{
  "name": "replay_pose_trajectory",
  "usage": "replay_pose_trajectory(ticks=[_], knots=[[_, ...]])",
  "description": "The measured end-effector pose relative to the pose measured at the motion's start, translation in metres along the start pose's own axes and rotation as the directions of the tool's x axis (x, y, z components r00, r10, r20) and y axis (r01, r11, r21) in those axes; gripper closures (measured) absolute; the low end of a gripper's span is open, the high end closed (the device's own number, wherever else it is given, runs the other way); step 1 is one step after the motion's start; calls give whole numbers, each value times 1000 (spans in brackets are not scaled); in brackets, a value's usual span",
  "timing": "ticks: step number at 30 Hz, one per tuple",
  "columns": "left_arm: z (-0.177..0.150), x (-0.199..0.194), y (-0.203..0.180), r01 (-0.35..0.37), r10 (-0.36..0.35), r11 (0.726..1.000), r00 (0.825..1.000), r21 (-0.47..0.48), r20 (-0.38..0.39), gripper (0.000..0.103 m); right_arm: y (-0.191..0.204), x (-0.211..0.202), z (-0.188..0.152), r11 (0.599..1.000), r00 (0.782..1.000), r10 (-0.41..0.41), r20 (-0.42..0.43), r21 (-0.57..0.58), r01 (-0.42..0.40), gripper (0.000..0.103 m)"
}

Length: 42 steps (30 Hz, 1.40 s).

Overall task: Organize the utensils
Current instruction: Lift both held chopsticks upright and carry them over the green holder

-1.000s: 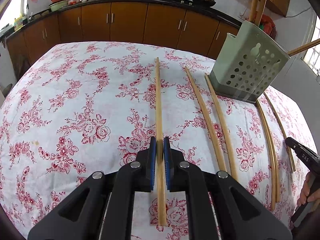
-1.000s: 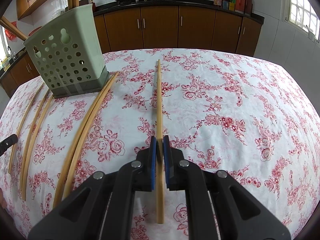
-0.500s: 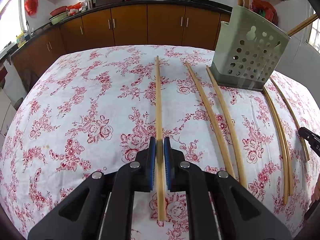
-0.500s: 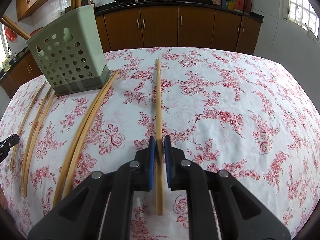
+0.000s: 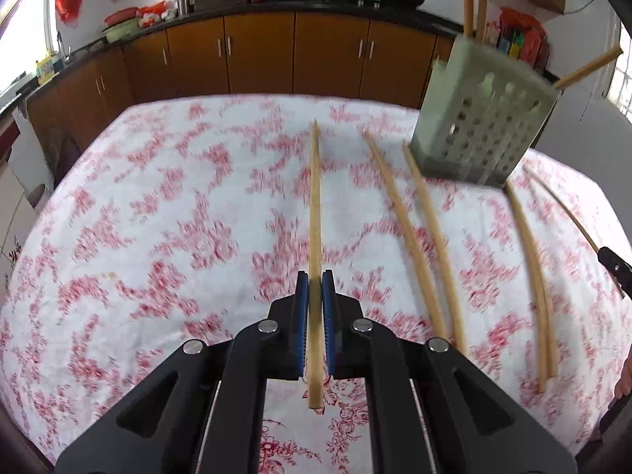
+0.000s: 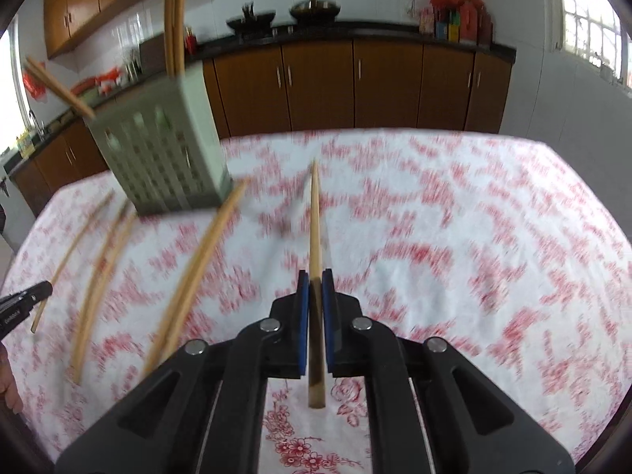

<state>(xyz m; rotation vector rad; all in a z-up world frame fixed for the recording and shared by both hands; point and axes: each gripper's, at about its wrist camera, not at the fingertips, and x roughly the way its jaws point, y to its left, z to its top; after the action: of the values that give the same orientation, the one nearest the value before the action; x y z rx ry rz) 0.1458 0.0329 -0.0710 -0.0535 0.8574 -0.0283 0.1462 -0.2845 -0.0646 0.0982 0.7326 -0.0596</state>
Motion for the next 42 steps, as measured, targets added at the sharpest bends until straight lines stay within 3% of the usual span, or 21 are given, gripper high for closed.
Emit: replay_pose_trajectory(ticks=[6,15,19,24,30,36,42], knots=[[30,-40,4,33,-31,999,991,-13,127,95,-6,-41,30,1000,990,11,138,18,-13,95],[74,-94,14,112,-89,992,949,-60,301,96,-11,-75,63,998,962,26,271,41,-38,95],[84,-103,17,114,-87,992,938,-61,336,96,-8,-82,70,999,955,32,295,32,-43,95],[87,-104,16,115,-89,992,937,-56,339,96,-2,-87,75,999,952,44,303,18,-52,95],[94,-125,6,156,-142,988,919,-10,367,96,9,-122,97,992,933,125,338,-19,-126,95],[111,-159,-17,221,-217,974,877,40,429,96,20,-159,123,973,893,227,389,-52,-224,95],[141,-180,-40,257,-240,965,811,44,534,96,36,-175,147,950,846,303,439,-63,-307,95]])
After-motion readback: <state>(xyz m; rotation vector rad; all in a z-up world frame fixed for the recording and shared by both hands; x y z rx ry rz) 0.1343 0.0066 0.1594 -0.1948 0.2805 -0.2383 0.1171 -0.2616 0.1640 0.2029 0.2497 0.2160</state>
